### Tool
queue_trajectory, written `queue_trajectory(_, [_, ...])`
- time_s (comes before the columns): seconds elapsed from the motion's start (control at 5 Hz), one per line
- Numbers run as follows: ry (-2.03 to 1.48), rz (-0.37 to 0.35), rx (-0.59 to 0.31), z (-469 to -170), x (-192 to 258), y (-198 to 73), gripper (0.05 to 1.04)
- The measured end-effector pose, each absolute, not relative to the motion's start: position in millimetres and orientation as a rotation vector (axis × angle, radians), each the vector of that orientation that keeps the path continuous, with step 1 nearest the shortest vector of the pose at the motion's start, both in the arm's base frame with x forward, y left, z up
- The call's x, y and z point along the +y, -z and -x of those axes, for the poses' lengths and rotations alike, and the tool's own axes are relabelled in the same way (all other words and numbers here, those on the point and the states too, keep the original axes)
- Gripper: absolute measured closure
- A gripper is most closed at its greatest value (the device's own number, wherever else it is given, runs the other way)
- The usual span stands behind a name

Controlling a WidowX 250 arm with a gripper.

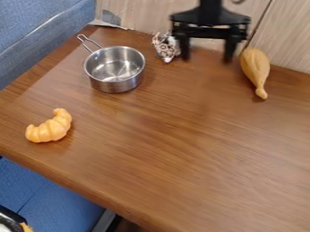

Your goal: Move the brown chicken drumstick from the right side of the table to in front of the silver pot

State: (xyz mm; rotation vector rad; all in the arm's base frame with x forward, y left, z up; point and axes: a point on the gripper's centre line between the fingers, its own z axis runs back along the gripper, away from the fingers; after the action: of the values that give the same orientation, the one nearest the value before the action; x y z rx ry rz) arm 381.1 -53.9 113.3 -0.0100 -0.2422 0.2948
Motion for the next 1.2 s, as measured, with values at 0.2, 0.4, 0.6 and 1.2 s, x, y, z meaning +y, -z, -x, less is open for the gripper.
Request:
queue_trajectory(0.2, [-0.272, 0.012, -0.207, -383, -81, -102, 0.083])
queue_trajectory(0.4, [-0.254, 0.043, -0.164, -390, -105, -88, 0.083])
queue_trajectory(0.6, [-0.248, 0.028, -0.144, -397, -116, -79, 0.083])
queue_trajectory(1.2, [-0.222, -0.01, -0.137, -425, -134, -51, 0.132])
